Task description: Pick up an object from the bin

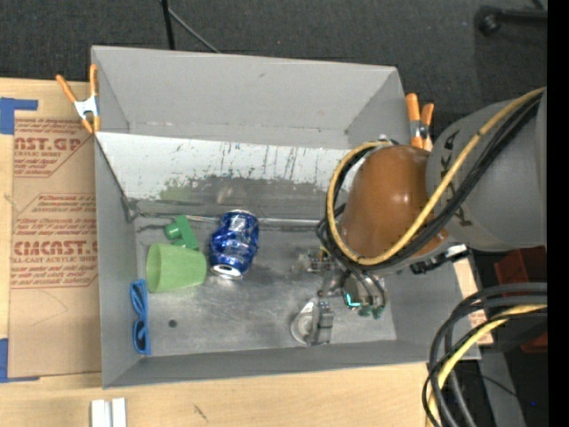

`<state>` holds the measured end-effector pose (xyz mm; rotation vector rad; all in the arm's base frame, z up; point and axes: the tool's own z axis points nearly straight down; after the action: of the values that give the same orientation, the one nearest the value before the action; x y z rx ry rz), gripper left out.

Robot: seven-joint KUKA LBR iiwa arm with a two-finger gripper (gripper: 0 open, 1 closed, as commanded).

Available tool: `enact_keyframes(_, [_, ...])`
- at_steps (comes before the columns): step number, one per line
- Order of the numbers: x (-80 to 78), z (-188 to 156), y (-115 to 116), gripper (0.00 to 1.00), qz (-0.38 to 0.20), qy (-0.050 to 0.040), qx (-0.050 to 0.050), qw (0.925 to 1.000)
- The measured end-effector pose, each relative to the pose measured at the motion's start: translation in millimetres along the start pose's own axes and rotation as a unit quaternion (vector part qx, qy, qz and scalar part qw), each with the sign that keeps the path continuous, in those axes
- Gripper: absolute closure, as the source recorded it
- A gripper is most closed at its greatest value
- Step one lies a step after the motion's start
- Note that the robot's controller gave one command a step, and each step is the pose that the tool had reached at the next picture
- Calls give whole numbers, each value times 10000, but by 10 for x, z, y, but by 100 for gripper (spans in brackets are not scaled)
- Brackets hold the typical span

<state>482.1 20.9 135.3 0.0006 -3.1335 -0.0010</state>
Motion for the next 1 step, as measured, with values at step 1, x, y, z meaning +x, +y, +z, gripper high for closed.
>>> enact_keyframes(1, [-82, 659, -523, 0, -2119, -70, 19, 9773])
